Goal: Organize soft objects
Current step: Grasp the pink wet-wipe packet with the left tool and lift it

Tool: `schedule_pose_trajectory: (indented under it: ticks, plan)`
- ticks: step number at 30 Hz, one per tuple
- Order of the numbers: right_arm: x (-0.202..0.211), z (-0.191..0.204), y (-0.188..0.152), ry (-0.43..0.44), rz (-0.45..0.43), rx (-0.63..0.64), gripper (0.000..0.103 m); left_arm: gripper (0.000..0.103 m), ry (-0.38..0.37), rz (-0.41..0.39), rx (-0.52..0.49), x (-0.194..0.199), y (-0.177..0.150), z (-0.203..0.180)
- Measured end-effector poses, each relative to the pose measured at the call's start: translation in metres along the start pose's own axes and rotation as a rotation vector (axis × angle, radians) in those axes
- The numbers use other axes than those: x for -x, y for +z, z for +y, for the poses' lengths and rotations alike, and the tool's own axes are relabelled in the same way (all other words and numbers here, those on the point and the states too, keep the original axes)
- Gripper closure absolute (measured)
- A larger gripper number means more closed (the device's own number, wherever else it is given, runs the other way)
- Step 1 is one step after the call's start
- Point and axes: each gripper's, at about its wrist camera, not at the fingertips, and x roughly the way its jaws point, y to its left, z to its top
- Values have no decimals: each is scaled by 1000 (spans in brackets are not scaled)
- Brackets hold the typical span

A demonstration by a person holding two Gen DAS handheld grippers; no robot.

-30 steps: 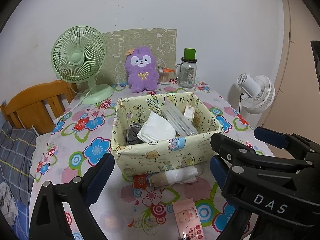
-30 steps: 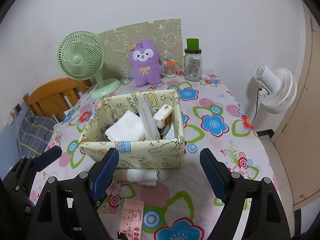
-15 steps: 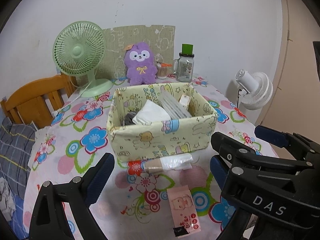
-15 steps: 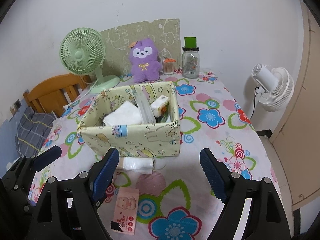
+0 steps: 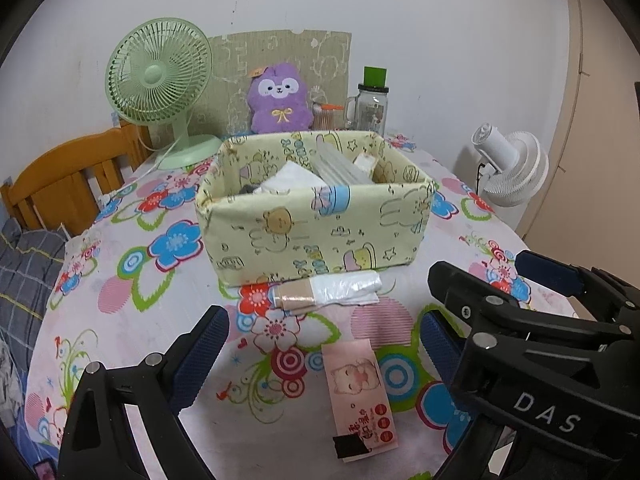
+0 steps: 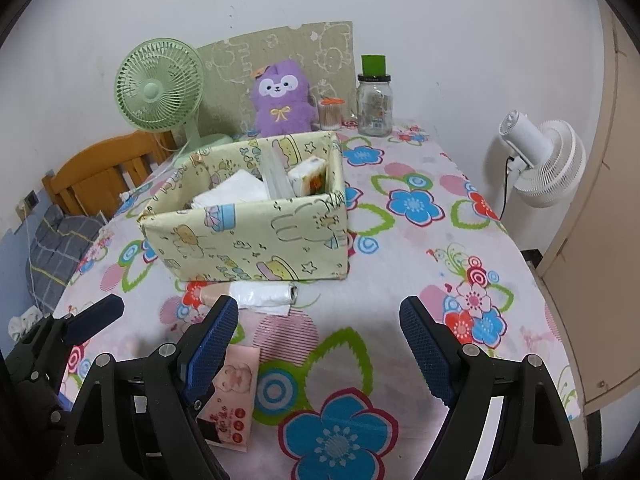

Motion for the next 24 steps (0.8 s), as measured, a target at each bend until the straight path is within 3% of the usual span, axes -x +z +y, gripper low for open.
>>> schedule_pose_trajectory:
  ticks: [20, 24]
  plan:
    - [-36, -18, -30, -8, 84, -22, 18, 9, 45, 72, -25, -37, -32, -18]
    - [-42, -18, -34, -3, 102, -18, 18, 15, 45, 85, -30, -42, -36, -19]
